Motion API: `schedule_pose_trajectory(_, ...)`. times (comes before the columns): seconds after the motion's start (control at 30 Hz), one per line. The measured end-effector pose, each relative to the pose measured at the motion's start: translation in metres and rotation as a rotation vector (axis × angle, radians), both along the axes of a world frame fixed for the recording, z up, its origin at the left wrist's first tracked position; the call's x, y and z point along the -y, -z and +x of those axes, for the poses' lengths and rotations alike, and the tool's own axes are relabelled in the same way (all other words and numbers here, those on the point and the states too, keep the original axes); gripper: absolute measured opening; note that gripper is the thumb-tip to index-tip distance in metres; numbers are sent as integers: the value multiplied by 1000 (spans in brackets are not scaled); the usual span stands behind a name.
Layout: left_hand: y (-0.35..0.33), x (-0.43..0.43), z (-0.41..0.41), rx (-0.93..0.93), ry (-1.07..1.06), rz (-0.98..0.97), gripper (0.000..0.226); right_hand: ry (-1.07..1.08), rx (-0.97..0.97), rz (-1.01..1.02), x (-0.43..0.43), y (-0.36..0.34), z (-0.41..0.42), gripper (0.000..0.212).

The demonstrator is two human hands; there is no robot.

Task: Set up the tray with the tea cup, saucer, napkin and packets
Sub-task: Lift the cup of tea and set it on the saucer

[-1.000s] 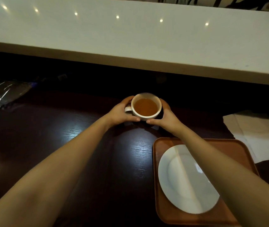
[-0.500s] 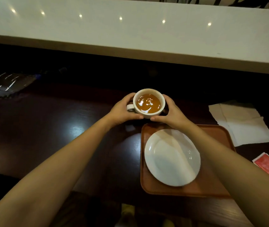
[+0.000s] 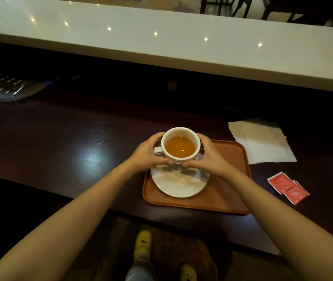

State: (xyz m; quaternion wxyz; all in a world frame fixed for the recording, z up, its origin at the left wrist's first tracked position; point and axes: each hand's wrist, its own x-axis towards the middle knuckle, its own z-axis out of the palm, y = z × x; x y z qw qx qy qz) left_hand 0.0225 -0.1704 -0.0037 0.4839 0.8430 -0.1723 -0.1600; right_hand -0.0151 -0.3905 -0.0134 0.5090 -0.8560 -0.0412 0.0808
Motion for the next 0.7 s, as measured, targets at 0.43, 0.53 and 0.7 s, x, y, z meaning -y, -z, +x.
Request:
schedule_pose_trajectory(0.43, 19, 5, -34, -11, -14, 19, 83, -29, 6, 68, 3, 11, -36, 87)
schedule_pose_trajectory(0.53, 22, 5, -35, -19, -16, 18, 84, -34, 17, 57, 2, 14, -37, 87)
schedule_pose_trajectory(0.7, 25, 4, -39, -13, -24, 26, 86, -61, 41, 46, 2, 15, -37, 88)
